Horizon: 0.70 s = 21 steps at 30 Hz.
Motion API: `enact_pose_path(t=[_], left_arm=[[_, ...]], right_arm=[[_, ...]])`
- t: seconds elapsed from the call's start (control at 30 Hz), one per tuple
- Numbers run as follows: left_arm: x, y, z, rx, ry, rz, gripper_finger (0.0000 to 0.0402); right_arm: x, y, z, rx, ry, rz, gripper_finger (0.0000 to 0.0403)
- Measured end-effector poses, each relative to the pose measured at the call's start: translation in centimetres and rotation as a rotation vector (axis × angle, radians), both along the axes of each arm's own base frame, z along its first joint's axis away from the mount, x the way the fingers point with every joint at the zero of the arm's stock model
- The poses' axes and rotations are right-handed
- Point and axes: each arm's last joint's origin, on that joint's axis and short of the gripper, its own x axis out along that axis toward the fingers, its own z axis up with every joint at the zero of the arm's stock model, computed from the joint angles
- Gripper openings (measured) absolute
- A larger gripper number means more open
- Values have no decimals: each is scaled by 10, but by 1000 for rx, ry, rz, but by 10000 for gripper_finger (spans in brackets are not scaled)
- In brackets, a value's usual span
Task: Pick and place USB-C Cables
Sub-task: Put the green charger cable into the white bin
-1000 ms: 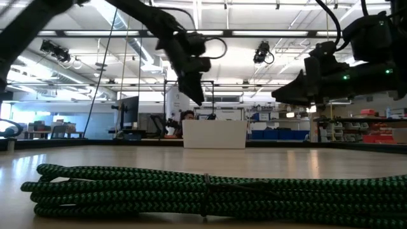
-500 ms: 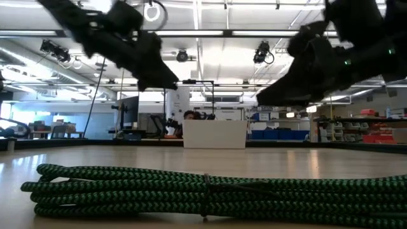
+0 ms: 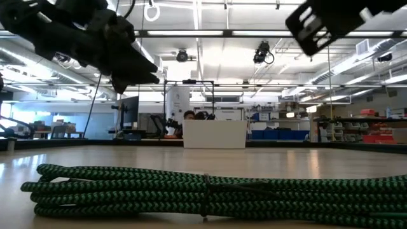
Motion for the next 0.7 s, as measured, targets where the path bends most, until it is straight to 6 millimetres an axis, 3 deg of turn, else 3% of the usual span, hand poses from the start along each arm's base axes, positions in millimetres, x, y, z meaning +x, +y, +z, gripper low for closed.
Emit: enact_pose_path(t=[0.13,0.37,0.53,0.7], left_arm=[[-1,-17,0,-9,-5,-36,164],[-4,-40,0,-23,-1,-60,164],[-6,-50,0,-17,-4,-62,164],[-7,-54,0,-11,-7,-64,164]], right_arm=[[7,34,-1,-40,-17,12,158],[42,86,-34,-135,-20,-80,222],[64,104,-63,-156,-4,-181,230],[73,109,-86,-167,24,-215,212]])
